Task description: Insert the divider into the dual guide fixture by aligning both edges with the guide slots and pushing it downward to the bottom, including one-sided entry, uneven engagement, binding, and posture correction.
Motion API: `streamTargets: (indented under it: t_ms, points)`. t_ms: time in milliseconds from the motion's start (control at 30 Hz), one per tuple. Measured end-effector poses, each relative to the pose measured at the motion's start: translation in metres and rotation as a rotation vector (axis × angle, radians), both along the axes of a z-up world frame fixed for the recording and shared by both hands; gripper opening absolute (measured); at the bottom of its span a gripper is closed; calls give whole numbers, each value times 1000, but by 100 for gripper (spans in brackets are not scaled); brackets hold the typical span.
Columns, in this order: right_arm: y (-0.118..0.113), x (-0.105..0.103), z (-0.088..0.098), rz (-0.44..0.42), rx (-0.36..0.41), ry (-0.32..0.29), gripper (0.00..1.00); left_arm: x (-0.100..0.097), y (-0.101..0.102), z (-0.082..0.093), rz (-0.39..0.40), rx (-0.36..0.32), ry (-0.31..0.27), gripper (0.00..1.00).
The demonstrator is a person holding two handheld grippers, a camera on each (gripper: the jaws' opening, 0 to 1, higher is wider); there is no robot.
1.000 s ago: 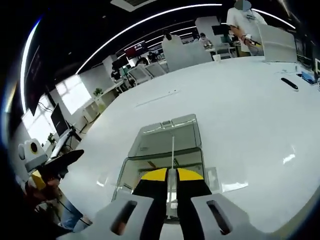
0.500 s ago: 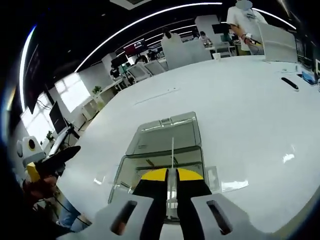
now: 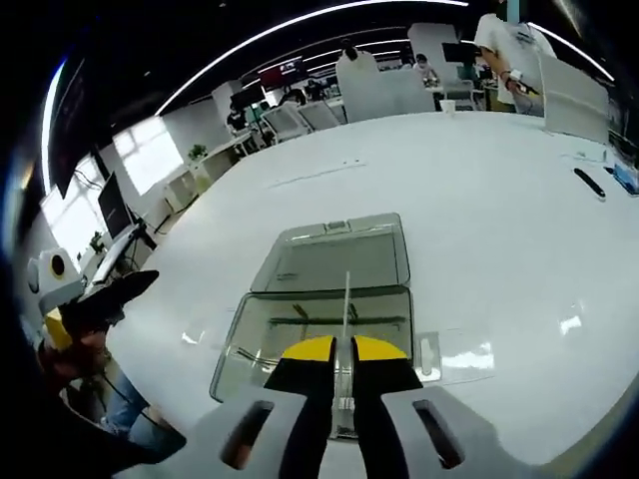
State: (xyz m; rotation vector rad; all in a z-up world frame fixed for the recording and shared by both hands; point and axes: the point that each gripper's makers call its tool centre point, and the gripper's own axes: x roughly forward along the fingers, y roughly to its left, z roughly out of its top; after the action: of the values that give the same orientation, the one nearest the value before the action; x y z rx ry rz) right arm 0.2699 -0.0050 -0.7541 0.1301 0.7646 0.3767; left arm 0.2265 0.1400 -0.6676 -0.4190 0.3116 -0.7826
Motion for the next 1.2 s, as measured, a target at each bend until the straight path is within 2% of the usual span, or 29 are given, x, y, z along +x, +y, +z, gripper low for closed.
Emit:
streamTargets:
  t_ms: [100,567,1133,1200]
  points:
    - [2,1,2,3,13,24,0,0,0,0,0,0,3,87]
    - [2,0,2,24,-26,29,0,3,-3,-8,-16,-5,40,87]
    - [1,-1,-1,29,-19,47,0,15,0,-18,-56,10,76,87]
    - [1,-1,-3,52,-53,43,0,17,2,-19,-56,13,70,87]
